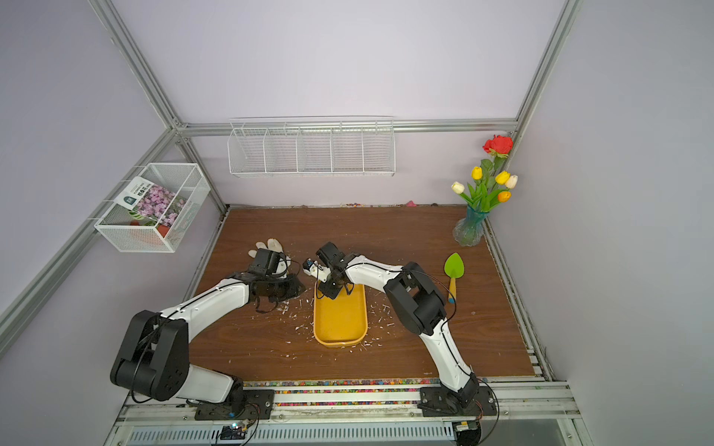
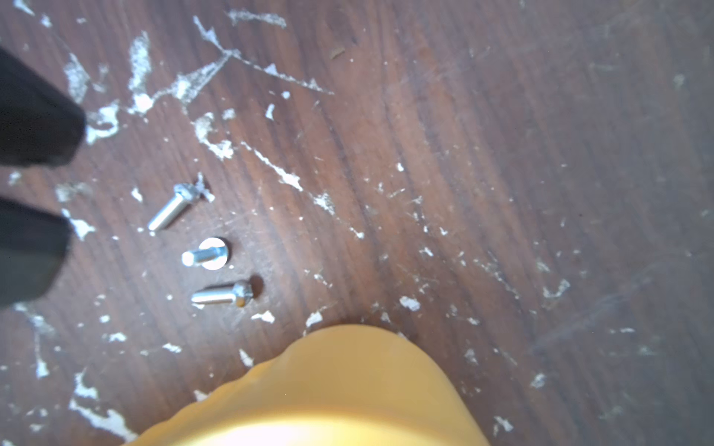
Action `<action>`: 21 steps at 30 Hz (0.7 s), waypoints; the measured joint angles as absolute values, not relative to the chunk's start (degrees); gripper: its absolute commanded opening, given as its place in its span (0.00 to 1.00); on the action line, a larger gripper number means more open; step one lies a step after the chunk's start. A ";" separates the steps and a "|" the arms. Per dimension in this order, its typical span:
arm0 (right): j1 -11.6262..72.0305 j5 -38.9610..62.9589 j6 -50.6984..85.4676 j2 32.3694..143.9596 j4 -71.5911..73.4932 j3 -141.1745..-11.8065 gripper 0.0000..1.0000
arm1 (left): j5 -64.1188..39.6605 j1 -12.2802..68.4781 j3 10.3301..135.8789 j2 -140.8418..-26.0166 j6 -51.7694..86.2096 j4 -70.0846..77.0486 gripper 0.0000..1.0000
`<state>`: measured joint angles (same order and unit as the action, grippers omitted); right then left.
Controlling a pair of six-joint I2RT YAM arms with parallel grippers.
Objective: Take out the screws from the storage box
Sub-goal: Pick up the screw from the storage box.
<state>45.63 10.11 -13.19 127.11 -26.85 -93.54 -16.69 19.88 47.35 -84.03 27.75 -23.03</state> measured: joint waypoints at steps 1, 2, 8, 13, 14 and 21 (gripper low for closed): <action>45.63 10.20 -13.08 127.17 -26.85 -93.58 0.12 | -16.69 19.88 47.35 -84.03 27.75 -23.03 0.33; 45.65 10.20 -13.10 127.22 -26.89 -93.69 0.10 | -16.71 19.88 47.35 -84.03 27.75 -23.03 0.33; 45.67 10.37 -12.88 127.22 -27.11 -93.82 0.00 | -16.69 19.84 47.35 -84.01 27.75 -23.03 0.33; 45.67 10.57 -12.64 127.15 -27.09 -93.82 0.00 | -16.69 19.75 47.35 -84.01 27.73 -23.05 0.33; 45.67 10.59 -12.53 127.11 -27.09 -93.82 0.00 | -16.69 19.75 47.35 -84.01 27.75 -23.05 0.33; 45.43 11.31 -10.46 125.23 -27.66 -91.83 0.00 | -16.71 19.59 47.35 -83.99 27.75 -23.24 0.33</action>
<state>45.43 11.31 -10.46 125.23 -27.66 -91.83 -16.71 19.59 47.35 -83.99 27.75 -23.24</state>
